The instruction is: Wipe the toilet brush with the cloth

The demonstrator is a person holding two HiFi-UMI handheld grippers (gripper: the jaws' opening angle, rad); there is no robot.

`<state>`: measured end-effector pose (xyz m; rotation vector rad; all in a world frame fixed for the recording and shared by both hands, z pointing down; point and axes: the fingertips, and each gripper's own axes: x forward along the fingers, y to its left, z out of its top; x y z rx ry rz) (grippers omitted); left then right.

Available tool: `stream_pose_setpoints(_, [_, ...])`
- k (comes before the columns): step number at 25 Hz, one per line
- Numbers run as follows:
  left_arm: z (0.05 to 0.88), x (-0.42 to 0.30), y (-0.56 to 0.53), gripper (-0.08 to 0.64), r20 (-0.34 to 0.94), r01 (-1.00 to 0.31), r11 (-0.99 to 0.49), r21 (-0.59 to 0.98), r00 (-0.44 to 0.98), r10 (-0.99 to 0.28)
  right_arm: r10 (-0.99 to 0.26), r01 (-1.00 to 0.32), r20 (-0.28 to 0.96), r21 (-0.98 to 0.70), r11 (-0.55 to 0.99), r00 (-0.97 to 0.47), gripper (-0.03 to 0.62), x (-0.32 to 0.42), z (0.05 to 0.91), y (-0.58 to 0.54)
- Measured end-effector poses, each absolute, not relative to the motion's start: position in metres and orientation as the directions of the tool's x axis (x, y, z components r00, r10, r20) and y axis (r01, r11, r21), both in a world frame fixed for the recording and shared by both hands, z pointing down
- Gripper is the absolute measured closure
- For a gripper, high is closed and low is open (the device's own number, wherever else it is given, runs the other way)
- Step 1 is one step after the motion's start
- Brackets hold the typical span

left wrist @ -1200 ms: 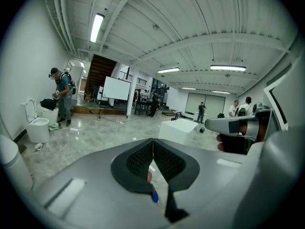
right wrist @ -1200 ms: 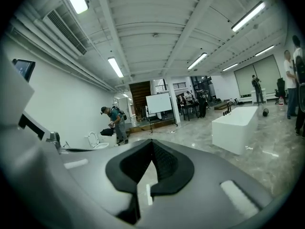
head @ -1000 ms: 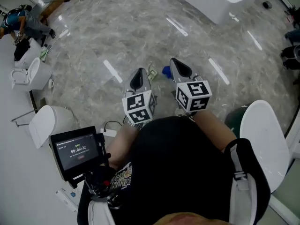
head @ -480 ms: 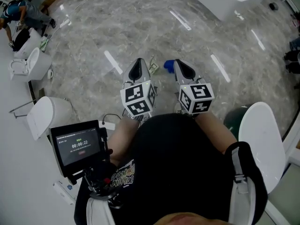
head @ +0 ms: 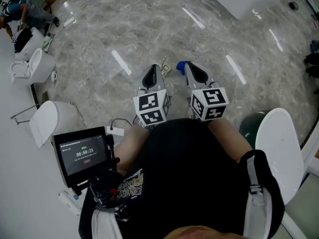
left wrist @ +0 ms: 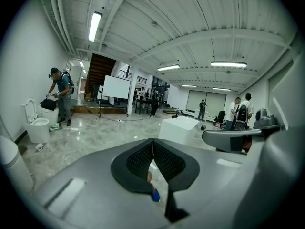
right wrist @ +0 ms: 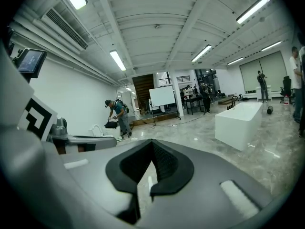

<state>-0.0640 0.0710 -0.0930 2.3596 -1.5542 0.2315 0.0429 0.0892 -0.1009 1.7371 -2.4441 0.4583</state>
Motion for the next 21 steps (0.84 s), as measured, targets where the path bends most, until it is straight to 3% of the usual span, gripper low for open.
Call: stream_pose_setpoints(21, [-0.0921,-0.0644,0.0702,0.557,0.293,-0.917,-0.378,0.129,0.399,-0.869,-0.906,-0.933,0.245,-0.186,0.307,-0.346,0.592,0.0422,-0.1023,0.0878])
